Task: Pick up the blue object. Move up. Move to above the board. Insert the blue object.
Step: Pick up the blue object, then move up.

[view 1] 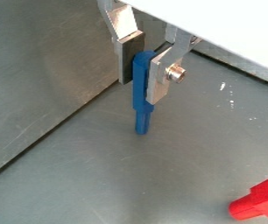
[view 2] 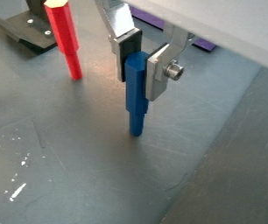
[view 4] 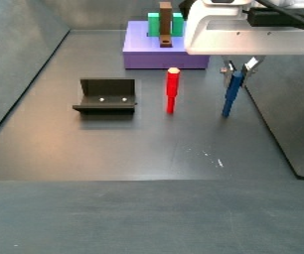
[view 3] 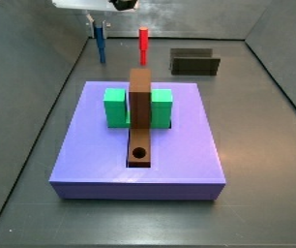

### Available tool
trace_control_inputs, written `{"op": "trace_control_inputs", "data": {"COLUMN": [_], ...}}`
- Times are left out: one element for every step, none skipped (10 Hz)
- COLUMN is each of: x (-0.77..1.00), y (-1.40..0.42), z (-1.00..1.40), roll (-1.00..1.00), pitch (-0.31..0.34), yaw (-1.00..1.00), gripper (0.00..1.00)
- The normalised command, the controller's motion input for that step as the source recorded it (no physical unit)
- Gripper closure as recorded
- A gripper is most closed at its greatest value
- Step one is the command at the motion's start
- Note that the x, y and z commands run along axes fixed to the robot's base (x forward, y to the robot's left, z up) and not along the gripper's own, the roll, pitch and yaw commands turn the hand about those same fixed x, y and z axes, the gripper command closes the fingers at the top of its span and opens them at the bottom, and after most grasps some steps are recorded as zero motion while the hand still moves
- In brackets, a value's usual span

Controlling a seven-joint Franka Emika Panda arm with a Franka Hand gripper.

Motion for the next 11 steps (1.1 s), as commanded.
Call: {"op": "trace_control_inputs", "data": {"x": [0.0,0.0,0.0,0.0,0.0,0.0,0.0,0.0,0.0,0.0,0.04], "y": [0.0,0.0,0.0,0.0,0.0,0.0,0.0,0.0,0.0,0.0,0.06], "z": [0.0,0.0,0.0,0.0,0.0,0.0,0.0,0.0,0.0,0.83,0.81], "roll": [0.0,0.0,0.0,0.0,0.0,0.0,0.0,0.0,0.0,0.0,0.01], "pitch": [0.0,0.0,0.0,0.0,0.0,0.0,0.0,0.0,0.0,0.0,-0.009], "yaw": [0.0,0.0,0.0,0.0,0.0,0.0,0.0,0.0,0.0,0.0,-0.06], "gripper": [1.0,1.0,1.0,1.0,1.0,1.0,1.0,1.0,1.0,1.0,1.0]}}
